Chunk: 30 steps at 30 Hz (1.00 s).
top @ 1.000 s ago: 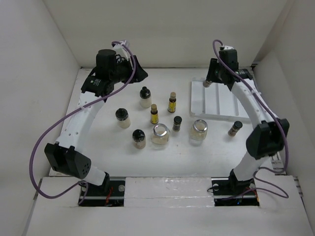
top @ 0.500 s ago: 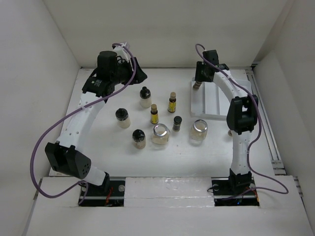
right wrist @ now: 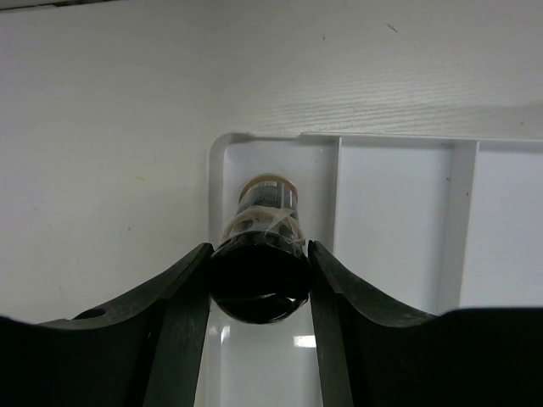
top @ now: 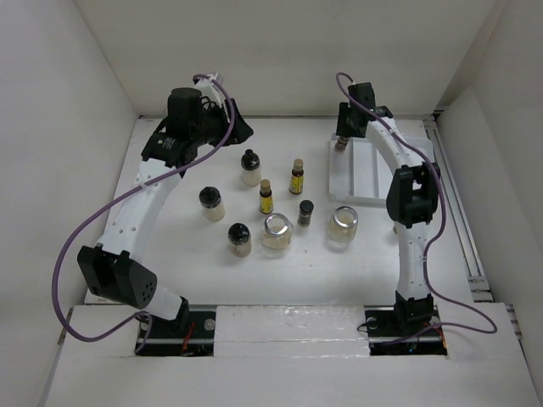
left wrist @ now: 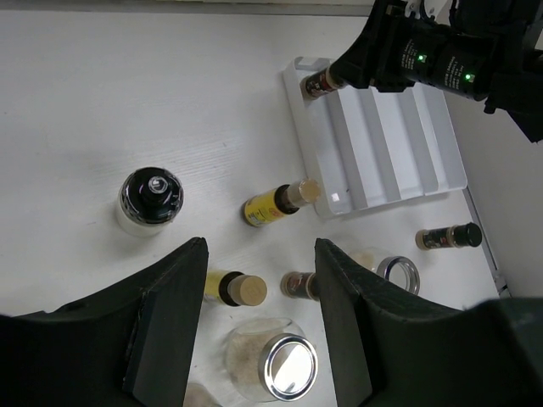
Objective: Organize the condiment bottles
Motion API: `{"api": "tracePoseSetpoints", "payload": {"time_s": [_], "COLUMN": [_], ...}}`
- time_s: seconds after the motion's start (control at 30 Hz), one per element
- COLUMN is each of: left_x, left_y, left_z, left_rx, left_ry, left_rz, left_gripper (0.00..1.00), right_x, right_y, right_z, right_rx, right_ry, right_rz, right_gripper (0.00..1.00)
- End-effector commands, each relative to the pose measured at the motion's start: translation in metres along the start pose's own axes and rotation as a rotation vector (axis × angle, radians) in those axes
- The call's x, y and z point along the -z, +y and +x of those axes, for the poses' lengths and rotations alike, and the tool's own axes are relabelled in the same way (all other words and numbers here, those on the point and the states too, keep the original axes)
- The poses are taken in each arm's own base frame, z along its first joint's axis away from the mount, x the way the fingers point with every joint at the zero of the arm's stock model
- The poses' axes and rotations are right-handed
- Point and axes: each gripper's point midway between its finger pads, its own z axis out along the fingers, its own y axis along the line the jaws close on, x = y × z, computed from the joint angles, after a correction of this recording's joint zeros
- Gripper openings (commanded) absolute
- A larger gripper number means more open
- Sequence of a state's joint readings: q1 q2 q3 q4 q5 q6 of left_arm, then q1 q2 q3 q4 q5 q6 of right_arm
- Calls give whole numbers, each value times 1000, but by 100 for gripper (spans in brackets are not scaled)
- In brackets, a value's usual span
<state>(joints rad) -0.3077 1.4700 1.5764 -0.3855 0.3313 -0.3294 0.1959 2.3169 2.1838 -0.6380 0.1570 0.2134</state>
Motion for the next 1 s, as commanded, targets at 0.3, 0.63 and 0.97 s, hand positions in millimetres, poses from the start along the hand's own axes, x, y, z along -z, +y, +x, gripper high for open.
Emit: {"api": "tracePoseSetpoints", "payload": {"time_s": [0.3,0.63,0.97], "left_x": [4,4,11], "left_y": [-5,-13,-26], "left_z": [-12,-11,-1], "left_rx": [-29,-22,-39], "left_ry": [-44,-37,-32], "left_rz": [15,54,50], "left_gripper": [49,50,50], "right_x": [5,107,249], "right_y": [-2,-12,-146], "right_z": [-12,-100,36], "right_rx": [-7,-56,-366], "right_ry": [-29,-248,-307], "right_rz": [-11,-63,339], "right_gripper": [69,81,54]}}
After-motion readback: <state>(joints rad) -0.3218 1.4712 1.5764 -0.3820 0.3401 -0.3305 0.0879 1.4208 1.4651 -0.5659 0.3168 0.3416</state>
